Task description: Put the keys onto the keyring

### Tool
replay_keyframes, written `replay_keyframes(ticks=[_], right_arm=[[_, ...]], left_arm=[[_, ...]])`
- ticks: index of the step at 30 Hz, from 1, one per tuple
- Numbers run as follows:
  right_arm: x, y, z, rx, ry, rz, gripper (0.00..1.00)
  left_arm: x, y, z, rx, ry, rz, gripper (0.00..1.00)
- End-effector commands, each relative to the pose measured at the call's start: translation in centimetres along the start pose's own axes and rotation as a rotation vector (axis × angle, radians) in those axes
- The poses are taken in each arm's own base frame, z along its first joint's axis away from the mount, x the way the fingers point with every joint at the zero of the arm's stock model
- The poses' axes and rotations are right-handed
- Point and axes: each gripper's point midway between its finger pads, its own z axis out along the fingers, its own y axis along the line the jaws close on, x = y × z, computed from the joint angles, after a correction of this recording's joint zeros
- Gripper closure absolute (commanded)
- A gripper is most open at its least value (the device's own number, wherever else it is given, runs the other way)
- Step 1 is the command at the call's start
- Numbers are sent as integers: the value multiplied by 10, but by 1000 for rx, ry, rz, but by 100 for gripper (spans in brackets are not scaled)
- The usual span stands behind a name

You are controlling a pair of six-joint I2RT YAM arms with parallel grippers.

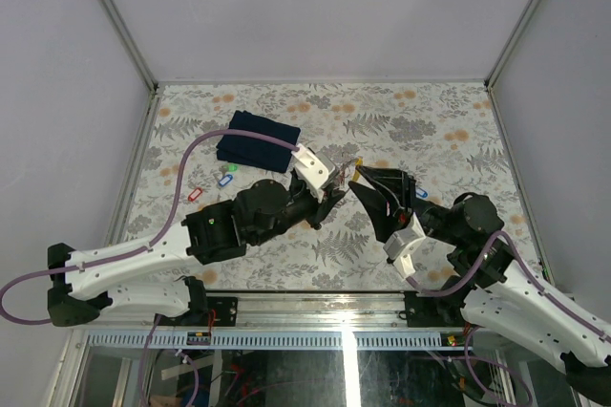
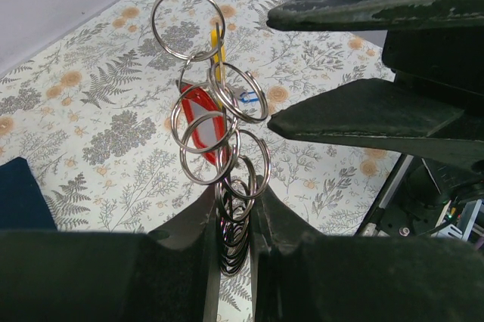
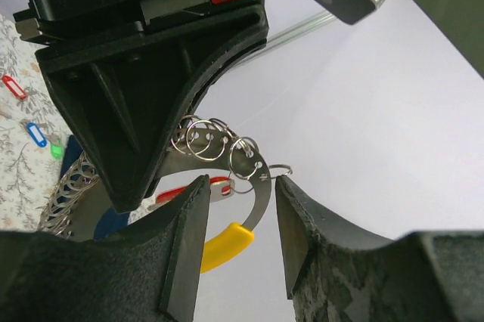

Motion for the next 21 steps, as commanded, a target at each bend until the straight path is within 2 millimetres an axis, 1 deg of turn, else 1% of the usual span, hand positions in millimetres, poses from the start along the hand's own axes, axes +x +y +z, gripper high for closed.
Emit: replay_keyframes(ticks=[1,12,21], right_arm=[[-20,-27,5,33,-61,-116,53],[-21,-25,12,0,-73,-130,53],[-16,-21,13,-17,-53,-131,60]], left_arm=[[-27,0,-1,-8,-69,-24,99],[-25,-1,0,-3,-64,-26,99],[-25,-2,0,1,-61,-27,99]])
